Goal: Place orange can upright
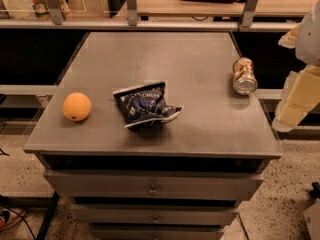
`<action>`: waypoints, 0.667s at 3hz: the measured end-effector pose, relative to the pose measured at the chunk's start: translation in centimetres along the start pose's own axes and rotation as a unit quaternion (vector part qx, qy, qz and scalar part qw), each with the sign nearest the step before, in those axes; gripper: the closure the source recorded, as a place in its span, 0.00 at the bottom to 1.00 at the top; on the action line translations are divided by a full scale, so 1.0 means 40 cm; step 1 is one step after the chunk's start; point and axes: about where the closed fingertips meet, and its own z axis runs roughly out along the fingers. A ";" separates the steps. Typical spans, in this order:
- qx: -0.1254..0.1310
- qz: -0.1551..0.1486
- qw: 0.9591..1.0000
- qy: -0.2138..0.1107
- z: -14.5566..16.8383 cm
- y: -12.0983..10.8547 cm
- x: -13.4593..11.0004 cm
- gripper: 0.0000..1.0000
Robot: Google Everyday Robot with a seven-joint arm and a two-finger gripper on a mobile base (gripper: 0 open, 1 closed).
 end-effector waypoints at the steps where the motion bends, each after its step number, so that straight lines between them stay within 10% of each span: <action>1: 0.020 0.042 0.999 0.013 0.023 -0.088 0.010 0.00; 2: 0.037 0.091 0.995 0.007 0.051 -0.202 0.009 0.00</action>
Offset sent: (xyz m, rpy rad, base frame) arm 0.1356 -0.0464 0.0045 0.0687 -0.0696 -0.3190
